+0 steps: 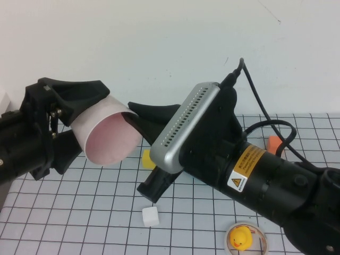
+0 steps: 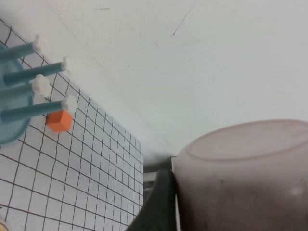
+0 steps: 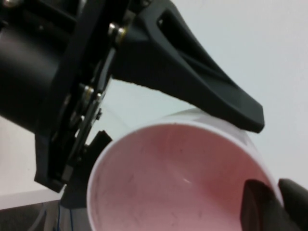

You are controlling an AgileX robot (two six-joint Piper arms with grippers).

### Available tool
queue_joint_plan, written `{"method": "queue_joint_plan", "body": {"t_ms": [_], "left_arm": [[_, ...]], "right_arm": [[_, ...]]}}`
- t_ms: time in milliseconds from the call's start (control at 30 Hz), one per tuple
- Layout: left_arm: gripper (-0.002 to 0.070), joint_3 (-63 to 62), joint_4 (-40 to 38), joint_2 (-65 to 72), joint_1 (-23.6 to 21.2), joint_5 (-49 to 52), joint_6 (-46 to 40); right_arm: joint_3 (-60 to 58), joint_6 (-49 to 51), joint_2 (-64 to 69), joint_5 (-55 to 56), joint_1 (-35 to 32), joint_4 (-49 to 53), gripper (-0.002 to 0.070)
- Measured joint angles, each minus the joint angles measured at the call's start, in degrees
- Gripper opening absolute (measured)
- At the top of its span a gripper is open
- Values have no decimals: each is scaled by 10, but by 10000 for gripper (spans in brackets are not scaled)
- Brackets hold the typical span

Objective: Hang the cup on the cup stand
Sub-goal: Adjust the cup with two arms, then place the cup on the cup holder

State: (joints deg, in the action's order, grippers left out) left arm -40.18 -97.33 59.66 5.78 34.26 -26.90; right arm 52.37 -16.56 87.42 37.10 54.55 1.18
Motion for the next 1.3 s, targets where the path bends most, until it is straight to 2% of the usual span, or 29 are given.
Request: {"method": "queue_joint_plan", "body": {"t_ms": [200, 300, 633, 733, 833, 1000, 1067, 1200, 1300], "left_arm": [[671, 0, 2, 0, 0, 0, 0], [629, 0, 1, 0, 0, 0, -5], [628, 0, -3, 0, -1, -2, -25], [623, 0, -3, 0, -1, -8, -36], [575, 0, -3, 0, -1, -20, -69], [573, -17, 0, 3, -1, -53, -138], [573, -34, 0, 4, -1, -67, -163], [573, -75, 0, 6, -1, -93, -231], [573, -118, -2, 24, -1, -103, -308]], "right_arm": [[0, 5, 0, 2, 0, 32, 29], [0, 10, 0, 2, 0, 46, 31], [0, 11, 0, -6, 0, 29, 35], [0, 12, 0, -14, 1, 29, 57], [0, 28, 0, -32, 5, 31, 143], [0, 69, 0, -43, 8, 34, 417], [0, 72, 0, -53, 8, 34, 481], [0, 94, -8, -90, 8, 34, 524], [0, 106, -31, -166, 8, 35, 527]]}}
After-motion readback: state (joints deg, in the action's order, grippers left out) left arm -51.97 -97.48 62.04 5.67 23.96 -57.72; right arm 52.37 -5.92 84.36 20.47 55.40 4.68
